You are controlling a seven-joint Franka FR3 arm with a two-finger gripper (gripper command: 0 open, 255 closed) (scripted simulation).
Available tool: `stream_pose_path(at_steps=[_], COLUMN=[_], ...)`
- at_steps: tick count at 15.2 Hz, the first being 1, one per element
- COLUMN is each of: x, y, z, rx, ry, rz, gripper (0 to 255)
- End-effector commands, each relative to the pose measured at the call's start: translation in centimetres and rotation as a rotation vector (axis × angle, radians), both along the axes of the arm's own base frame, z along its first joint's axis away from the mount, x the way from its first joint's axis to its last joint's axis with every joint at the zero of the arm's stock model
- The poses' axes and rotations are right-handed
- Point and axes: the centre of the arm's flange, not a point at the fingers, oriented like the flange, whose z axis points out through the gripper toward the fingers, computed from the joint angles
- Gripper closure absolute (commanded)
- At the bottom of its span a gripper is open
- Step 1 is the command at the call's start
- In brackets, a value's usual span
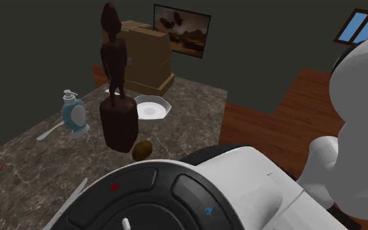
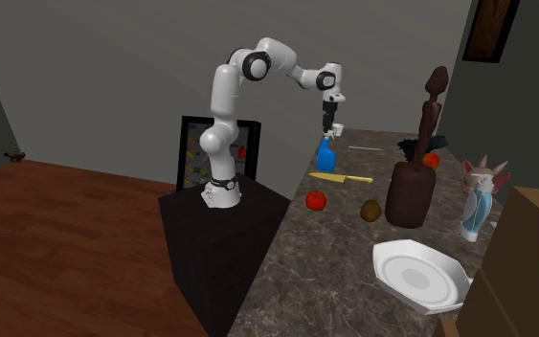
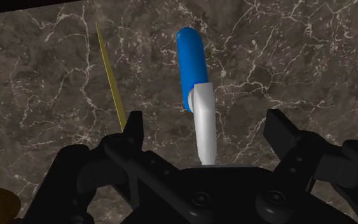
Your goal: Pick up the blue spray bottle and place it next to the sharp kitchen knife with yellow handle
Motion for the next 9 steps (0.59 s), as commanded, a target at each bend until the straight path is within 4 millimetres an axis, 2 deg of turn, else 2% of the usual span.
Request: stream_pose_path(at_steps=[1,2,9], x=[0.1,0.1,0.1], y=[-0.1,-0.1,-0.1], z=[2.2,3.3,3.3], rx=[-0.001,-0.001,-0.001], ry=[0.0,0.0,0.0], rz=[0.0,0.0,0.0], gripper=[0,0,0])
